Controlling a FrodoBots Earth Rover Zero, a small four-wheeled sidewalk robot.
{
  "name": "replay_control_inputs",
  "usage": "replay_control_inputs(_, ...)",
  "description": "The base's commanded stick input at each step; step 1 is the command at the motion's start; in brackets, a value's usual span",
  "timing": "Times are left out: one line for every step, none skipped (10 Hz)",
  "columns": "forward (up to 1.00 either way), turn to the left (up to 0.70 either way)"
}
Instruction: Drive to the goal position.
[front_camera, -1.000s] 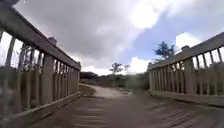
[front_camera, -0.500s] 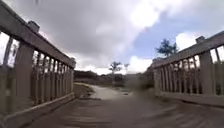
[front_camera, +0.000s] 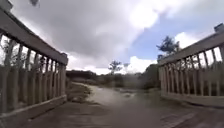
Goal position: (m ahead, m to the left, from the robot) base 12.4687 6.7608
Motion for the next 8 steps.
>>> replay_control_inputs(0.85, 0.00)
replay_control_inputs(0.85, 0.00)
replay_control_inputs(0.85, 0.00)
replay_control_inputs(0.85, 0.00)
replay_control_inputs(0.85, 0.00)
replay_control_inputs(0.85, 0.00)
replay_control_inputs(0.85, 0.00)
replay_control_inputs(0.85, 0.00)
